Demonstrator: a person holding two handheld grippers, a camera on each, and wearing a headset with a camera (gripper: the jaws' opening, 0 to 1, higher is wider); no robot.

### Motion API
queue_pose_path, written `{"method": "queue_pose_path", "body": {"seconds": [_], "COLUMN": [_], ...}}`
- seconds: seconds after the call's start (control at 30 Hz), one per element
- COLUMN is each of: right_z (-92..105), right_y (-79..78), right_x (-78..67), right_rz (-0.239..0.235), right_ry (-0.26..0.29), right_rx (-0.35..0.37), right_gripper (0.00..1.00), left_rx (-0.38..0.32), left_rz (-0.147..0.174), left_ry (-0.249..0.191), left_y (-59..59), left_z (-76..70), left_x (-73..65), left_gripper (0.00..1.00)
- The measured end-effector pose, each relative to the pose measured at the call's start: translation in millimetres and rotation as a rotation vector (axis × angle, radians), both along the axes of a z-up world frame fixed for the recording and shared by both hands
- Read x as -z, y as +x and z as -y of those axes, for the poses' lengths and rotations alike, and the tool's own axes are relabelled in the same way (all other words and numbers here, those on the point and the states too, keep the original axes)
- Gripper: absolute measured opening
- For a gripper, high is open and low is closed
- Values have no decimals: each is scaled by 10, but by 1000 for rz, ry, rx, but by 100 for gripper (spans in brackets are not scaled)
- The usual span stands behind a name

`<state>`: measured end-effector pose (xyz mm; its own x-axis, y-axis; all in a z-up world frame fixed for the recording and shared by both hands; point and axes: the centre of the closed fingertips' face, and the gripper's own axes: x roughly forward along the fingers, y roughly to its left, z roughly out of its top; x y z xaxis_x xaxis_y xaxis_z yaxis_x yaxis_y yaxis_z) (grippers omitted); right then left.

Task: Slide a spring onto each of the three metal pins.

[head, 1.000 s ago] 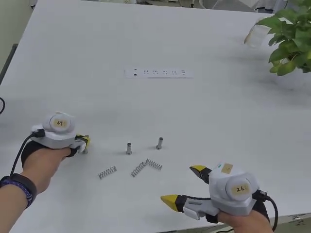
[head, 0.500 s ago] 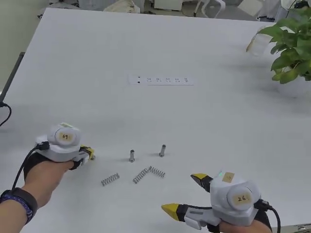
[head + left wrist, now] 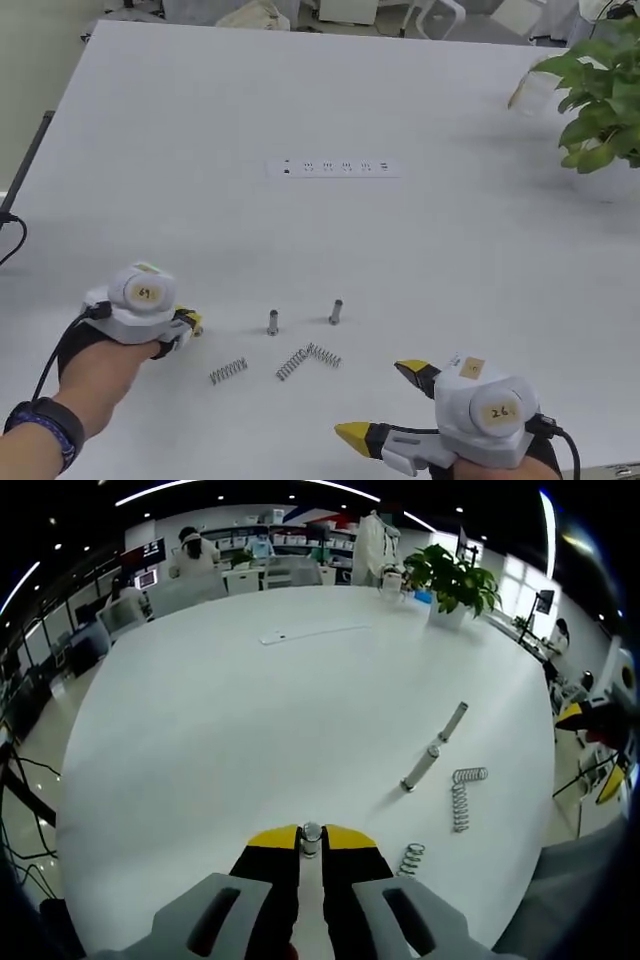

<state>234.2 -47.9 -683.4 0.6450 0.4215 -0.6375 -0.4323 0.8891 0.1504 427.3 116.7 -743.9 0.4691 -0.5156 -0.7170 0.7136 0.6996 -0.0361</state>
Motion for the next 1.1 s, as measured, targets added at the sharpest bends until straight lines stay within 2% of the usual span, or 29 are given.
{"method": "queue_pose_path", "body": {"seconds": [0.67, 1.1], "right_z": [32, 21], "right_y": [-31, -31], "right_x": [22, 31], "right_rz": [-2, -4], "right_ry": [6, 9], "right_rx": [13, 11], "right_gripper": [68, 68], "left_rx": [6, 10], "left_rz": [21, 14], "left_ry": [14, 16], "left_y": [-14, -43], "left_z": [9, 18], "left_x": [-15, 6], "left_gripper": [0, 0]}}
